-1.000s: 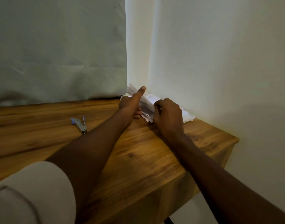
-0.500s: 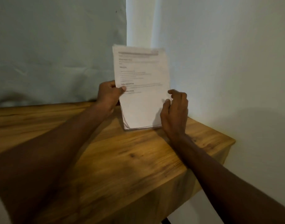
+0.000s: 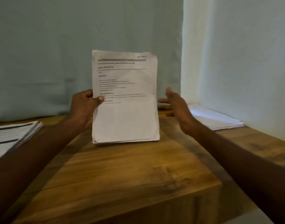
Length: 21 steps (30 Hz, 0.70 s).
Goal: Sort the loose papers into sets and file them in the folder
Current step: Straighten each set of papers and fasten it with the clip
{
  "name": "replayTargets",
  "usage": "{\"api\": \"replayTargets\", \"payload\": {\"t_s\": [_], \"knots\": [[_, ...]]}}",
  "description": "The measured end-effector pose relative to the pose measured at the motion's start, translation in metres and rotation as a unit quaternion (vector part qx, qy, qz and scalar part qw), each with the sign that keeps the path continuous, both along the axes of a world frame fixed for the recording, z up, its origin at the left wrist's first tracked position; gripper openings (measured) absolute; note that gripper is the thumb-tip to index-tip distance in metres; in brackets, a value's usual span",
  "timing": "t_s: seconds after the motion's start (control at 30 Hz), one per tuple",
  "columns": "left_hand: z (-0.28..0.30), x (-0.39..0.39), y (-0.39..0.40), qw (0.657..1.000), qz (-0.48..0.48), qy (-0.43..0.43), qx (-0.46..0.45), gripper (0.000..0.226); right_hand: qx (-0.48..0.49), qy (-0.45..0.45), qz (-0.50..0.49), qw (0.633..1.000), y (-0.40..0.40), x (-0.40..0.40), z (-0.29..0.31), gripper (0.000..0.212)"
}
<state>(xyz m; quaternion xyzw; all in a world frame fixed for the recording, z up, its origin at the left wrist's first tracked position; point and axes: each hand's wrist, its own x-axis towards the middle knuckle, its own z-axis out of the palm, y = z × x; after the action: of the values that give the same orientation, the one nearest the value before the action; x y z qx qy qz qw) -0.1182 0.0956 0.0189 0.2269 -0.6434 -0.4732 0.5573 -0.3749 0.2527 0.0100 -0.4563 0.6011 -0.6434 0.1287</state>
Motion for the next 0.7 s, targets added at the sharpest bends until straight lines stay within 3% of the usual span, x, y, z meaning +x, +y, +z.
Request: {"api": "replayTargets", "payload": {"t_s": [0.1, 0.2, 0.3, 0.5, 0.6, 0.7], "knots": [[-0.004, 0.034, -0.020, 0.999, 0.034, 0.022, 0.008, 0.034, 0.003, -0.017, 0.041, 0.999, -0.051, 0.058, 0.013, 0.063], [-0.003, 0.060, -0.038, 0.997, 0.049, 0.054, 0.023, 0.032, -0.037, -0.092, 0.095, 0.991, -0.095, 0.097, 0.010, 0.036], [-0.004, 0.086, -0.060, 0.995, 0.049, 0.072, 0.040, 0.027, -0.077, -0.146, 0.106, 0.981, -0.127, 0.131, 0.005, 0.030], [-0.031, 0.116, -0.092, 0.994, -0.011, -0.030, 0.102, 0.031, -0.116, -0.101, 0.058, 0.986, -0.164, 0.159, -0.021, 0.025], [-0.034, 0.118, -0.087, 0.996, -0.004, -0.030, 0.089, 0.024, -0.120, -0.064, 0.050, 0.989, -0.161, 0.162, -0.024, 0.025], [-0.030, 0.110, -0.080, 0.998, 0.017, 0.006, 0.067, 0.024, -0.121, -0.094, 0.085, 0.985, -0.150, 0.158, -0.024, 0.024]]}}
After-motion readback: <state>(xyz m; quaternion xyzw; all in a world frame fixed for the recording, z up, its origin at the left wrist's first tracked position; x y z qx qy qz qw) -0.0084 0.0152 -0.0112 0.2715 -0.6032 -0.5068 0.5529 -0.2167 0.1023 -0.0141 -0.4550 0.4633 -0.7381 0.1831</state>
